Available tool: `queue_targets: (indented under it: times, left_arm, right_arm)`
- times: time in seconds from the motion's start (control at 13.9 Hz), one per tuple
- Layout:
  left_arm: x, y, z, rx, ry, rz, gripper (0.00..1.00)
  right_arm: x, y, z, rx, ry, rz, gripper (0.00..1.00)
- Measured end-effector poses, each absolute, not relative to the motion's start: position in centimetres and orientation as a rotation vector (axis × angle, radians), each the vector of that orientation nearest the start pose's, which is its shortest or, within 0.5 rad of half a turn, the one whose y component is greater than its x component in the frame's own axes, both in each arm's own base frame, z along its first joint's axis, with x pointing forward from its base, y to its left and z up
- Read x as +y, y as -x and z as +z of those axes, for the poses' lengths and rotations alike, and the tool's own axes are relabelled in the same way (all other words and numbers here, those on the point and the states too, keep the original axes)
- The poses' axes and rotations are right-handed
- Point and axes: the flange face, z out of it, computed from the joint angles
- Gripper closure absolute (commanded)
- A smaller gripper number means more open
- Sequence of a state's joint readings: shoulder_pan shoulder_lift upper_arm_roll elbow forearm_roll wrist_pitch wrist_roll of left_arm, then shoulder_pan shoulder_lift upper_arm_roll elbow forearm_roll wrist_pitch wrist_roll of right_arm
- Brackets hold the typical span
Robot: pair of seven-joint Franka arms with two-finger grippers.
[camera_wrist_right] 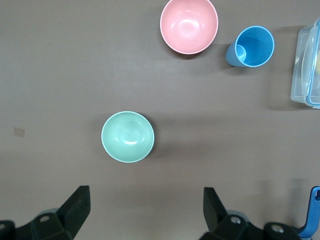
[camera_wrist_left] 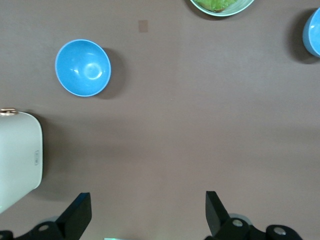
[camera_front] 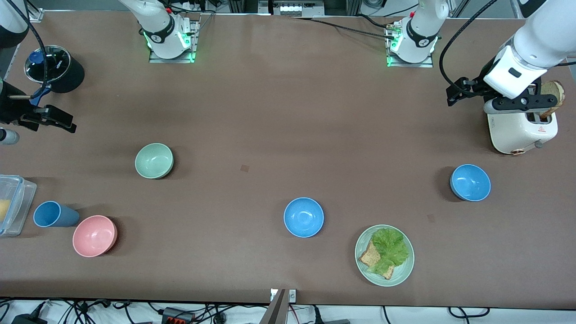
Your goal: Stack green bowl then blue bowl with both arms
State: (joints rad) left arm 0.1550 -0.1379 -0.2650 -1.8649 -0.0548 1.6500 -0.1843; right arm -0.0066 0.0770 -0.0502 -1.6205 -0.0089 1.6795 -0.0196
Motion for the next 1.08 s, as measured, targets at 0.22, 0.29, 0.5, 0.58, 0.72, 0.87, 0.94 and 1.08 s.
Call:
queue_targets:
  times: [0.22, 0.29, 0.5, 0.58, 0.72, 0.87, 0.94, 1.08]
  left_arm:
    - [-6.86, -50.79, 56.10, -0.138, 3.155, 0.141, 0.00]
    - [-6.87, -50.79, 56.12, -0.138, 3.155, 0.140, 0.00]
    - [-6.72, -50.82, 56.15, -0.142, 3.156, 0.140, 0.00]
    - [-6.63, -50.83, 56.16, -0.145, 3.157, 0.139, 0.00]
    - [-6.56, -50.84, 56.16, -0.146, 3.157, 0.139, 0.00]
    - [-6.55, -50.84, 56.16, -0.146, 3.157, 0.139, 0.00]
    - [-6.54, -50.84, 56.16, -0.146, 3.157, 0.139, 0.00]
    - [-6.51, -50.84, 56.16, -0.147, 3.157, 0.139, 0.00]
  right_arm:
    - [-3.30, -58.23, 56.82, 0.057, 3.153, 0.025, 0.00]
    - [-3.30, -58.19, 56.89, 0.056, 3.153, 0.023, 0.00]
    - [-3.30, -58.14, 56.97, 0.056, 3.153, 0.021, 0.00]
    - [-3.30, -58.13, 56.96, 0.056, 3.153, 0.021, 0.00]
    - [-3.30, -58.12, 56.90, 0.055, 3.154, 0.023, 0.00]
    - [-3.36, -58.11, 56.84, 0.054, 3.160, 0.026, 0.00]
    - [-3.41, -58.11, 56.83, 0.053, 3.165, 0.027, 0.00]
    - [-3.41, -58.09, 56.76, 0.052, 3.167, 0.029, 0.00]
